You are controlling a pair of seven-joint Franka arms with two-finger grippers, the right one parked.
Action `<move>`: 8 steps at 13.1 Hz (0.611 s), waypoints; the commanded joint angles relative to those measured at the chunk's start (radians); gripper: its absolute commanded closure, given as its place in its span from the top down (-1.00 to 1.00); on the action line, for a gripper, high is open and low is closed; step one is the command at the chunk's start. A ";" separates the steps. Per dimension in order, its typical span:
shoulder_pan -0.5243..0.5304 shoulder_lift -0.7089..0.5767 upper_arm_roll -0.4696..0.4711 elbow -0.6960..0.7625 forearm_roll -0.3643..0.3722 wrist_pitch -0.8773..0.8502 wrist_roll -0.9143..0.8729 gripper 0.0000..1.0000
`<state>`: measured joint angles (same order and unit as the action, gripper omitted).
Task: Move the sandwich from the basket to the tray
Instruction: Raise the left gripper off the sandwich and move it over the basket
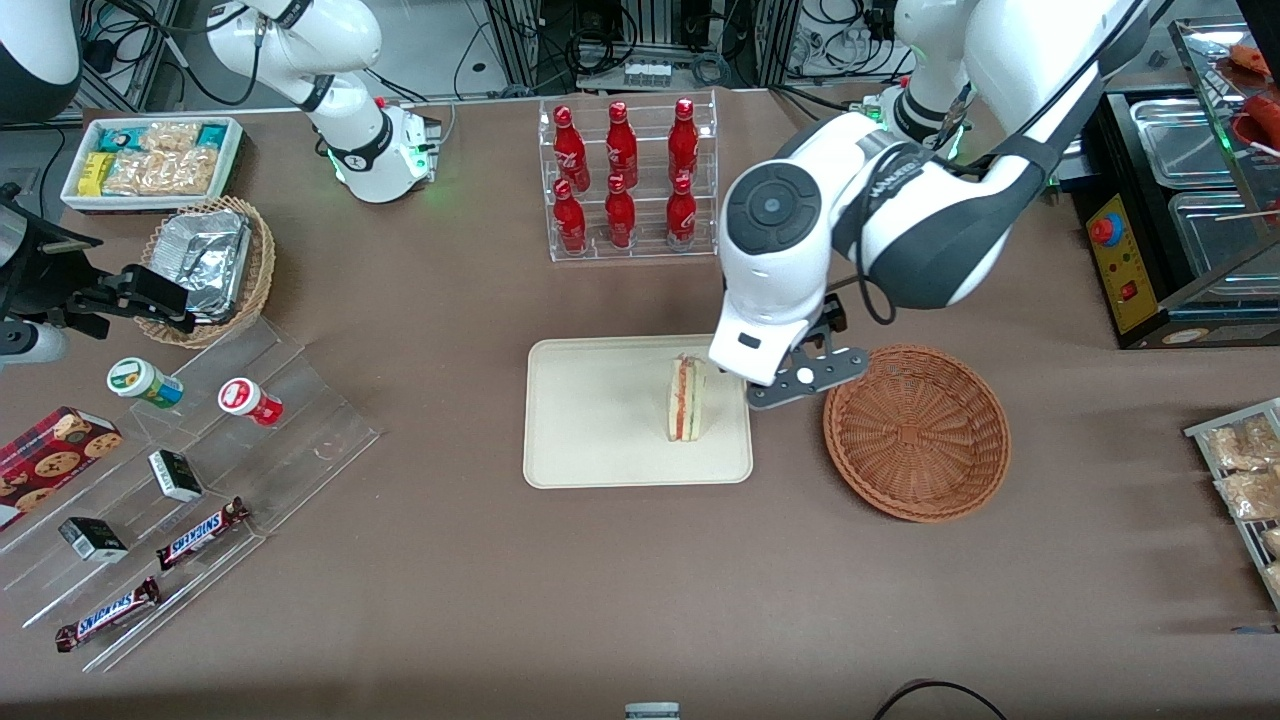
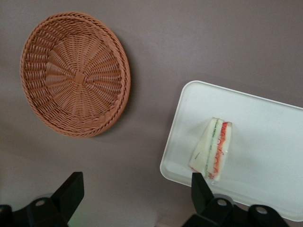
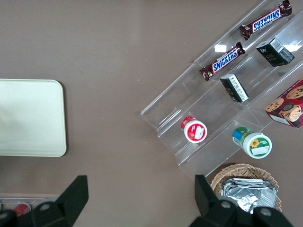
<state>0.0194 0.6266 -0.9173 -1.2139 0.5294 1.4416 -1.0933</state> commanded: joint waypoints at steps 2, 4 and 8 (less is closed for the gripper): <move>-0.006 -0.168 0.248 -0.013 -0.224 -0.009 0.234 1.00; 0.000 -0.232 0.319 -0.045 -0.262 -0.017 0.352 1.00; 0.005 -0.387 0.527 -0.136 -0.402 -0.020 0.617 1.00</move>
<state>0.0217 0.3459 -0.4771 -1.2628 0.1878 1.4197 -0.5869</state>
